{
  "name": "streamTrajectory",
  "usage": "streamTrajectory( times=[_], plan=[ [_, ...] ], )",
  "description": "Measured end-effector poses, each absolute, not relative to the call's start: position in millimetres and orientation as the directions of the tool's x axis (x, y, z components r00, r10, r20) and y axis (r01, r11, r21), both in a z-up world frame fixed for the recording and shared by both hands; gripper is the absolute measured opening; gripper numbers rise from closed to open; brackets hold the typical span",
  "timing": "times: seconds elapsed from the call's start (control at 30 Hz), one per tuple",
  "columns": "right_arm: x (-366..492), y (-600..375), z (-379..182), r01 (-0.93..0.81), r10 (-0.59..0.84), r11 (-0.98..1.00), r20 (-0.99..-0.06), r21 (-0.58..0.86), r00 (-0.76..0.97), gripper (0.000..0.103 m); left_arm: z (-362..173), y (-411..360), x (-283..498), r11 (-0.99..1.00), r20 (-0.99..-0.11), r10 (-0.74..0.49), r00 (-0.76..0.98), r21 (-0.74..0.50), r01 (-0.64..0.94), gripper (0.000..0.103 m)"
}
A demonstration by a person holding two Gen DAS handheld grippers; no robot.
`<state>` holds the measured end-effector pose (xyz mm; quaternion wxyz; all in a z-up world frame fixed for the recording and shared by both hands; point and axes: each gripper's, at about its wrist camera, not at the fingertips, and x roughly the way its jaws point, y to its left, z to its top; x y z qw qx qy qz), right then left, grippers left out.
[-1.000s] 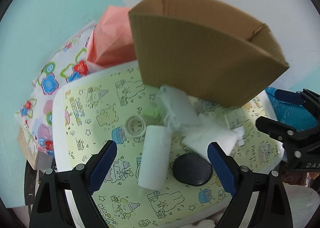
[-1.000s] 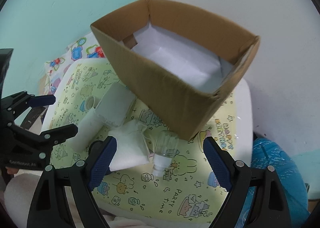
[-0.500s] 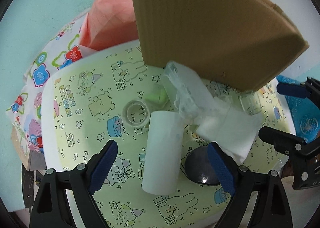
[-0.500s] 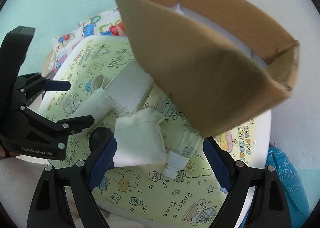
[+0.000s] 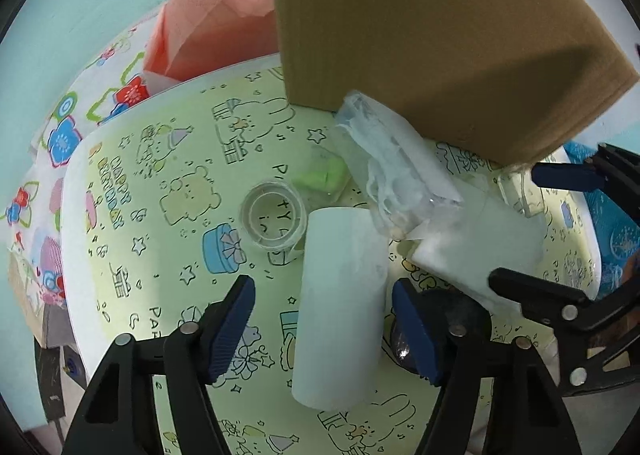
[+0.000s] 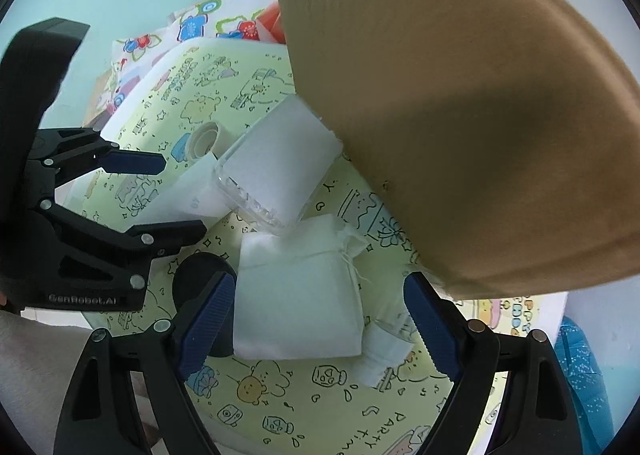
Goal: Organize objects
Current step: 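Grasp the white paper roll with the left tool while the right tool grasps the white tissue pack, then lift the paper roll with the left tool while the right tool lifts the tissue pack toward the box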
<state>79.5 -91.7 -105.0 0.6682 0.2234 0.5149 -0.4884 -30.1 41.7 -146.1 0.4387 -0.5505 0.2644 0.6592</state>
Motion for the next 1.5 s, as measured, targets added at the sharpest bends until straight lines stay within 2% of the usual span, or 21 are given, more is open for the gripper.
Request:
streamTrajectory(
  times=[0.03, 0.17, 0.33, 0.37, 0.5, 0.73, 1.5],
  plan=[
    [80.3, -92.8, -107.3, 0.913, -0.415, 0.359, -0.909, -0.195, -0.031, 0.088, -147.6, 43.7, -28.8, -0.466, -0.958, 0.285, -0.007, -0.132, -0.875, 0.066],
    [83.9, -96.8, -115.7, 0.921, -0.393, 0.338, -0.918, -0.196, -0.051, 0.088, -153.9, 46.5, -24.3, -0.443, -0.964, 0.266, 0.002, -0.124, -0.888, 0.054],
    [87.5, -101.2, -128.3, 0.926, -0.366, 0.329, -0.929, -0.187, -0.058, 0.088, -158.2, 49.0, -21.1, -0.424, -0.966, 0.258, -0.009, -0.104, -0.900, 0.045],
    [87.9, -102.1, -131.3, 0.931, -0.358, 0.315, -0.931, -0.186, -0.065, 0.087, -159.1, 49.2, -21.1, -0.419, -0.966, 0.257, -0.009, -0.103, -0.902, 0.045],
    [85.6, -105.1, -140.4, 0.947, -0.326, 0.285, -0.944, -0.146, -0.048, 0.073, -159.7, 47.6, -22.9, -0.424, -0.964, 0.265, 0.002, -0.118, -0.898, 0.045],
    [85.4, -103.4, -136.4, 0.949, -0.341, 0.278, -0.939, -0.150, -0.049, 0.066, -158.2, 44.8, -26.9, -0.442, -0.965, 0.262, -0.003, -0.117, -0.889, 0.045],
    [66.2, -71.2, -73.8, 0.941, -0.436, 0.277, -0.898, -0.194, -0.057, 0.063, -100.3, 47.1, -17.7, -0.413, -0.945, 0.325, -0.035, -0.108, -0.904, 0.045]
  ],
)
